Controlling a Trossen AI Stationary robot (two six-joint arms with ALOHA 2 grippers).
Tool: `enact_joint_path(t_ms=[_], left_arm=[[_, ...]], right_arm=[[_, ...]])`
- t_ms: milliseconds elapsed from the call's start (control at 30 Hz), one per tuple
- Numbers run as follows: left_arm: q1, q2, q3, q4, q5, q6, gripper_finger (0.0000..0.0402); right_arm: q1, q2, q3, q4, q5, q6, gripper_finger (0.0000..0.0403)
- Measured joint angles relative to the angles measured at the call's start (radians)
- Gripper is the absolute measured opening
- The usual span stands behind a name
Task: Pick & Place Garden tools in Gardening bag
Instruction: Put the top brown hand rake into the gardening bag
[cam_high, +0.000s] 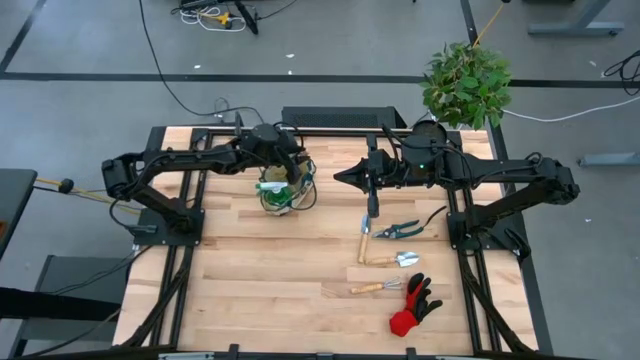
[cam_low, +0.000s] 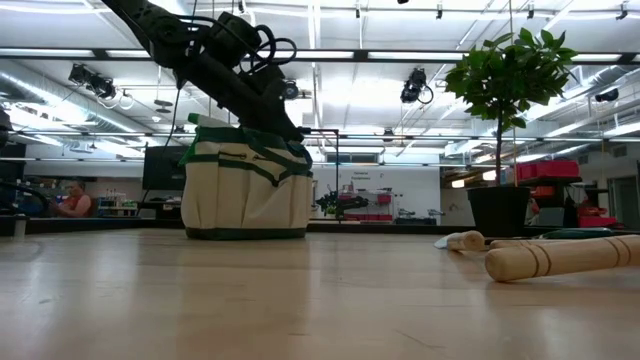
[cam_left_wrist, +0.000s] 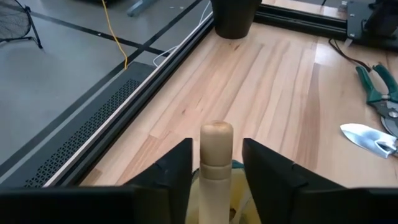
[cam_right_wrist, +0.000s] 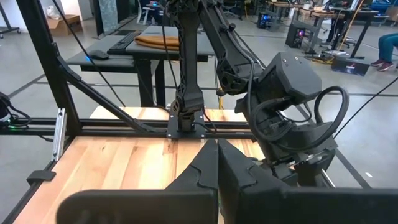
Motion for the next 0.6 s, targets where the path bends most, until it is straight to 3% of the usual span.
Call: enact_joint_path(t_ms=[267, 600], left_arm=[[0.0, 0.0, 0.0, -0.001, 0.0, 0.0, 0.0078], [0.0, -0.002, 0.0, -0.001, 0.001, 0.0, 0.0083]], right_arm=[[0.0, 0.0, 0.0, 0.0, 0.0, 0.0, 0.0], [0.0, 0.0, 0.0, 0.0, 0.0, 0.0, 0.0]])
